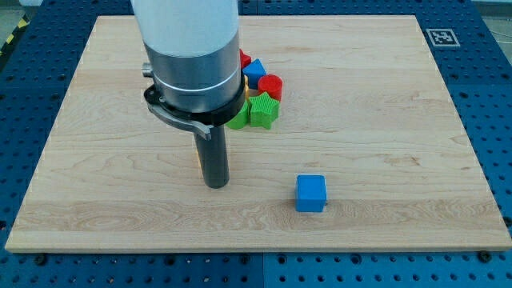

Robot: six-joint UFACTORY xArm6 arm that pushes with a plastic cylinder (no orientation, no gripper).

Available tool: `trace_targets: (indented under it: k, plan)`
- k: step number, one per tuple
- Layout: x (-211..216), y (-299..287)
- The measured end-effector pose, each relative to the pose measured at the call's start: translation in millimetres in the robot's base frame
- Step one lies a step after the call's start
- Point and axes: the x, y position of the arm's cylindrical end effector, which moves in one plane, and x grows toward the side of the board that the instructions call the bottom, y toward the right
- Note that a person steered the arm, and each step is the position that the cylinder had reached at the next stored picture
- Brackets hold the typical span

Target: Place the yellow hexagon towards the left side of the yellow heart

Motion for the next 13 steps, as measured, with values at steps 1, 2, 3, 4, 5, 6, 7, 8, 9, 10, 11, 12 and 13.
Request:
trace_targets:
  k: [1,2,3,4,5,6,7,8,9,10,11,12,13]
  plan:
    - [-4.5,0.0]
    - [-8.2,0.0]
    - [-11.4,0.0]
    - [-16.3,0.0]
    - [-20.8,0.0]
    - [-22.9,0.0]
    - [-22.9,0.0]
    - [-26.9,-6.2]
    - [-30.8,-20.9]
    - [-32.1,-28.1]
    - [-40.3,-28.1]
    - [-46.8,-24.3]
    - [-45.6,-16.5]
